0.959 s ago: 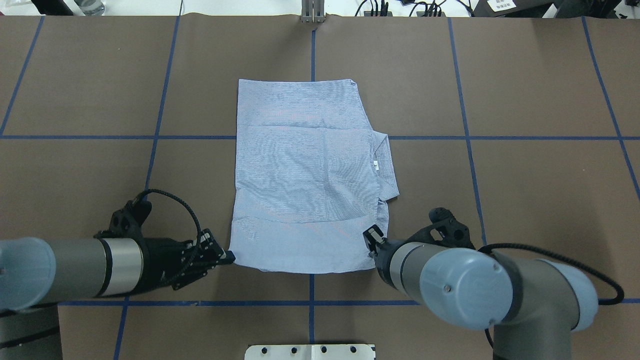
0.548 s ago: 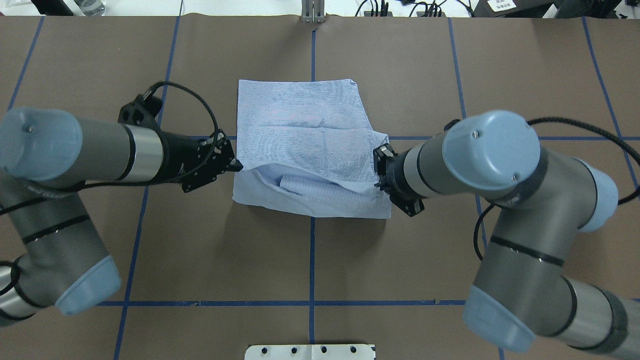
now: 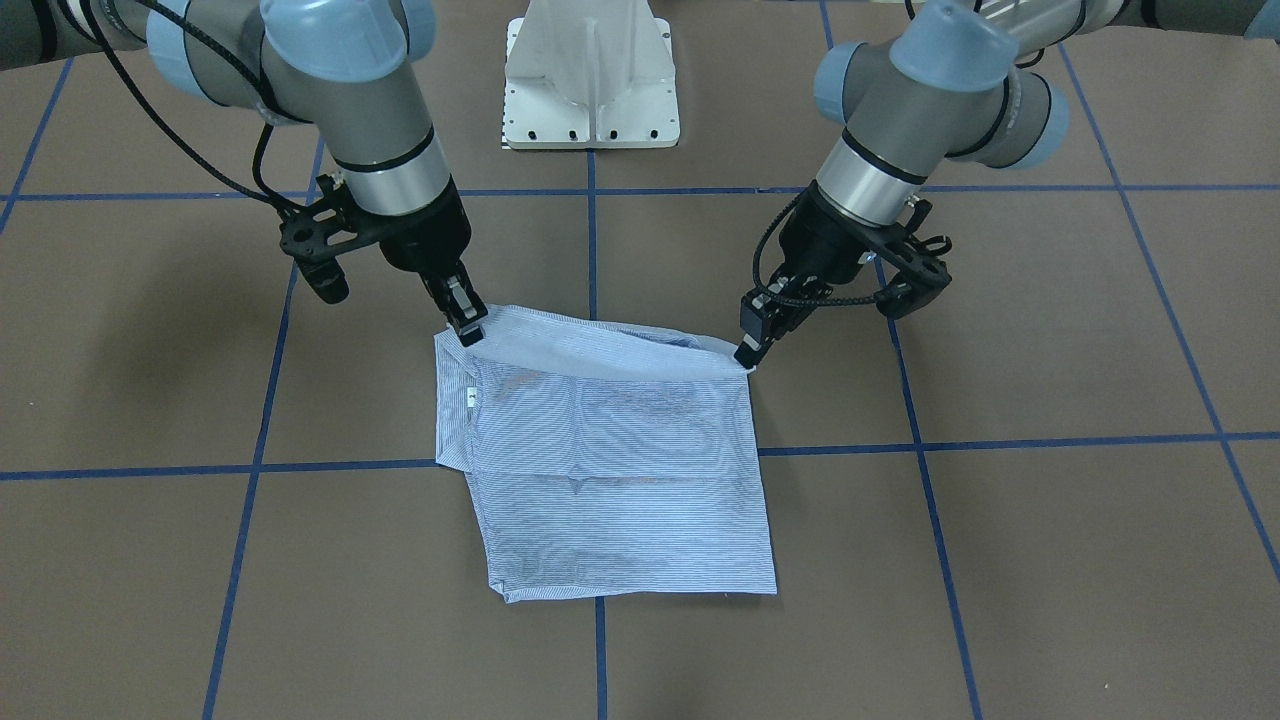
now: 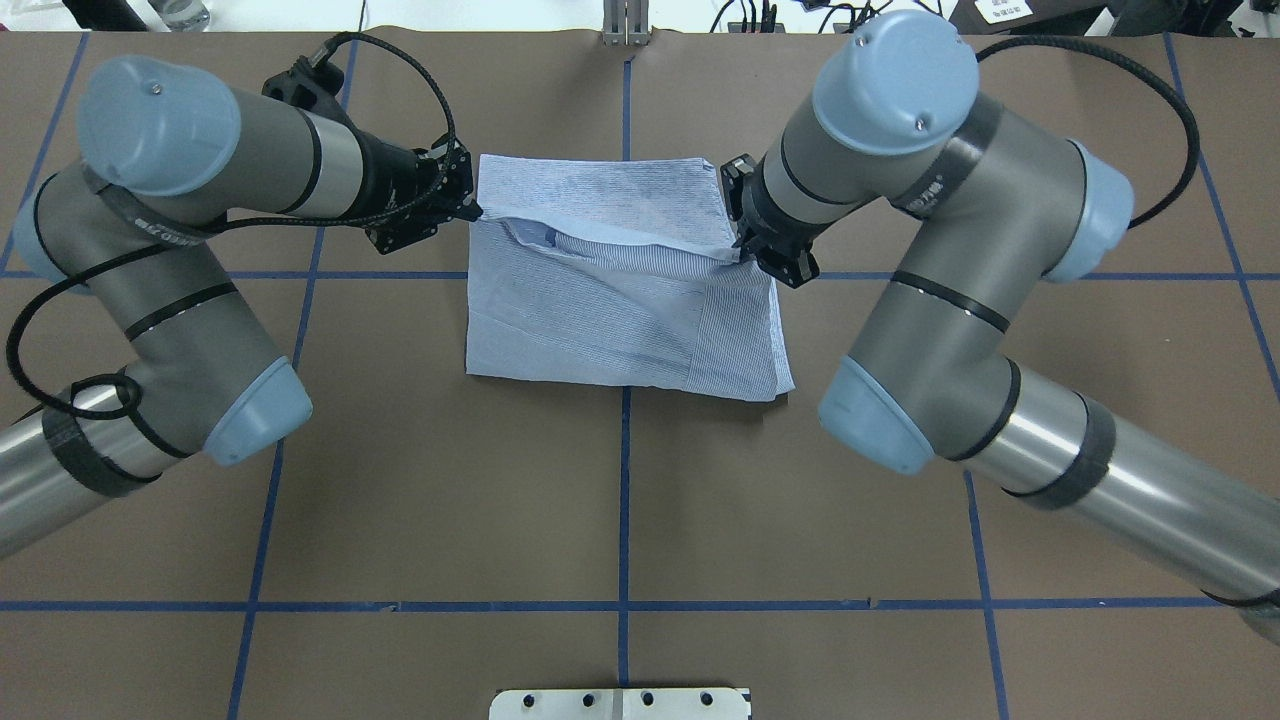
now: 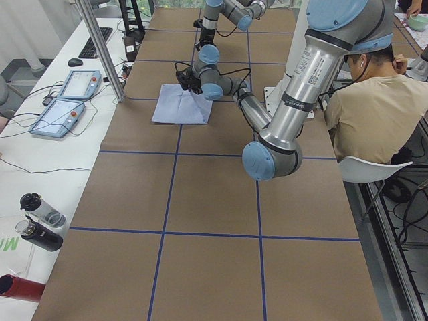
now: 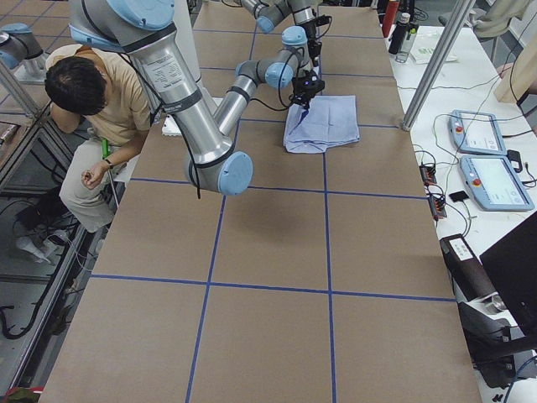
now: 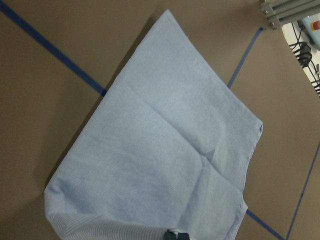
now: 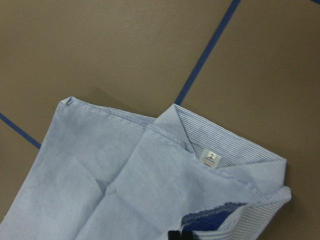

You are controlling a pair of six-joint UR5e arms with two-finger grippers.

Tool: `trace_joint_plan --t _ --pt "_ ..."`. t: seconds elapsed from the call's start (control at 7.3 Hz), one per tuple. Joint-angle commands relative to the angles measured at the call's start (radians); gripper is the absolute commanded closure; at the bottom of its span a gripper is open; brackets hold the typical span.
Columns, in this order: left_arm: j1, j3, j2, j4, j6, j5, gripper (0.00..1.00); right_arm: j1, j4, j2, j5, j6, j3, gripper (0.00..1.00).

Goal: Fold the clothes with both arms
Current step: 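Lift the near half with both grippers and fold it over the far half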

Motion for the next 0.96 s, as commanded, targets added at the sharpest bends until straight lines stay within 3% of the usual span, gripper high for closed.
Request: trace_joint_plan --t 0.0,0.27,0.82 --pt "-0.033 0.196 -0.080 -0.103 0.035 0.001 1.00 0.058 0.108 0.144 0.038 -0.057 -0.291 1.00" --pt "-0.039 0.365 -0.134 -0.224 0.062 0.007 1.00 0.066 0.179 0.214 0.046 -0.137 -0.473 1.00" --pt "-0.044 0.634 -0.247 -0.370 0.096 0.084 1.00 0.086 0.306 0.246 0.052 -0.238 -0.666 1.00"
